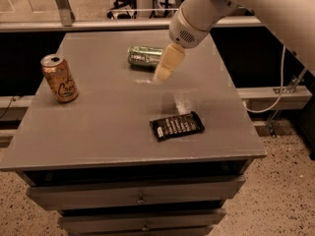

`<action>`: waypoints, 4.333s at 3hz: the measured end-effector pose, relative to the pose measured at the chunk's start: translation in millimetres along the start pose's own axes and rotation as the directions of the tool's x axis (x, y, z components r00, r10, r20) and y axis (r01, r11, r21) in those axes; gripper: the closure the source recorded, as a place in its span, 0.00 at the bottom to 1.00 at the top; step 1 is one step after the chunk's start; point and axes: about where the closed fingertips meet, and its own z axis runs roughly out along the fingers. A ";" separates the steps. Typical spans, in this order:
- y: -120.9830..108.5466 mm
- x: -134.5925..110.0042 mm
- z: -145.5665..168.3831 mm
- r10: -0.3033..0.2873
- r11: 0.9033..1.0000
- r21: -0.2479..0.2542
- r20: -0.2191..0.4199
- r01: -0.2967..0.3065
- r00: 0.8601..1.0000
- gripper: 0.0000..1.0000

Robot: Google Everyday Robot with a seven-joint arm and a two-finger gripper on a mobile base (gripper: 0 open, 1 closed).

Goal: Place green can upright

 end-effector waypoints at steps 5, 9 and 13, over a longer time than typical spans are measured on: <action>-118.5 -60.3 116.0 0.133 0.991 -0.004 0.146 -0.133 0.980 0.00; -107.2 -45.3 139.2 -0.115 0.993 -0.005 -0.233 0.117 0.966 0.00; -106.3 -50.1 114.7 -0.104 0.994 -0.032 -0.185 0.100 0.977 0.88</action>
Offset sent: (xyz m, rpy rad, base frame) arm 0.1404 0.0366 0.0240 0.3264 -0.0966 -0.0981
